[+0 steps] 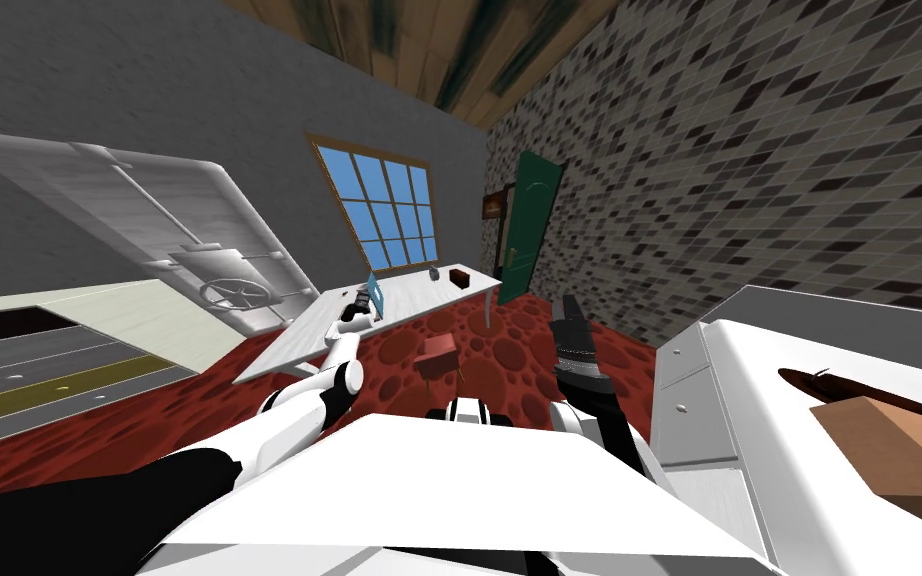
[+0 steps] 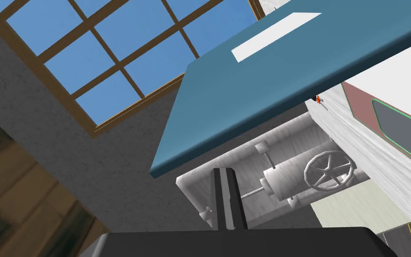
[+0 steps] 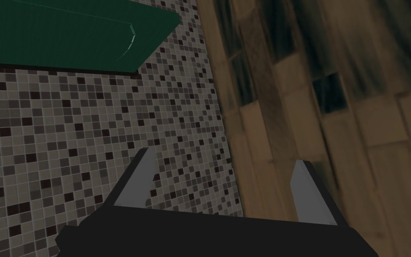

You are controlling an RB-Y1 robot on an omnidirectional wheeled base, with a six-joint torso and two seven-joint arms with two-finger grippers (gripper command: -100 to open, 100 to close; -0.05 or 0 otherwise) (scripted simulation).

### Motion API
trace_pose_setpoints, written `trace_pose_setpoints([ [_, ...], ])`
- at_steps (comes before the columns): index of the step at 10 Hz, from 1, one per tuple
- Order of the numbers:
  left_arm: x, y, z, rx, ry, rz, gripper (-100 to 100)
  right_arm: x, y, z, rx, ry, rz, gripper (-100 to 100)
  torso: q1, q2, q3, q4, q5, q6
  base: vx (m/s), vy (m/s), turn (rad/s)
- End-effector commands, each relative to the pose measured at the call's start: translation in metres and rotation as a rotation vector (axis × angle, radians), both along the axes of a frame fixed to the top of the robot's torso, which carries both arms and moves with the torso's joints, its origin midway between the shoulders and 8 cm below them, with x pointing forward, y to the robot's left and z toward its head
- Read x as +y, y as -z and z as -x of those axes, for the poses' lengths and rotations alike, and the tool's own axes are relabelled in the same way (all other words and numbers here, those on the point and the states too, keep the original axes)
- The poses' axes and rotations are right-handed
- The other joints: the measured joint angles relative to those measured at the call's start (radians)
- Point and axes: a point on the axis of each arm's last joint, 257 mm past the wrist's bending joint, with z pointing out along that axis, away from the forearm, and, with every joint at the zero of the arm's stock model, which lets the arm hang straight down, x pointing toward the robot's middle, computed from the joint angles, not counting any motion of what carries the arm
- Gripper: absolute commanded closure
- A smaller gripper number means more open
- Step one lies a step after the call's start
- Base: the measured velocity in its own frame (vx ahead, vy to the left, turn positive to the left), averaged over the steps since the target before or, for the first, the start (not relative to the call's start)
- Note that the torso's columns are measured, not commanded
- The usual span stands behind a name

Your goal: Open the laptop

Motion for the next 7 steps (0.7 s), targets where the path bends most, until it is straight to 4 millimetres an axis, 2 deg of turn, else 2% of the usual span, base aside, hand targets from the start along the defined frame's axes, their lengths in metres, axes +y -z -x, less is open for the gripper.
trace_pose_setpoints([
  [1,-0.010,0.002,-0.006,-0.086,0.007,0.120,100,0.000,0.000,0.000,0.000,0.000,0.000,0,-0.001,-0.001,0.000,0.000,0.000,0.000,-0.081,0.121,0.037],
  [4,-0.022,0.005,-0.012,-0.176,0.013,0.248,100,0.000,0.000,0.000,0.000,0.000,0.000,0,-0.005,-0.003,-0.002,-0.001,-0.001,0.000,-0.070,0.128,0.021],
  [5,-0.019,0.005,-0.010,-0.148,0.011,0.210,100,0.000,0.000,0.000,0.000,0.000,0.000,0,-0.004,-0.004,-0.002,-0.001,-0.001,0.000,-0.023,0.067,0.002],
  [6,-0.013,-0.001,-0.010,-0.110,0.008,0.160,-100,0.000,0.000,0.000,0.000,0.000,0.000,0,-0.007,-0.005,-0.003,-0.001,-0.002,0.001,0.029,-0.037,-0.037],
  [7,-0.010,-0.004,-0.009,-0.088,0.005,0.132,-100,0.000,0.000,0.000,0.000,0.000,0.000,0,-0.012,-0.007,-0.004,-0.002,-0.003,0.001,0.054,-0.100,-0.038],
])
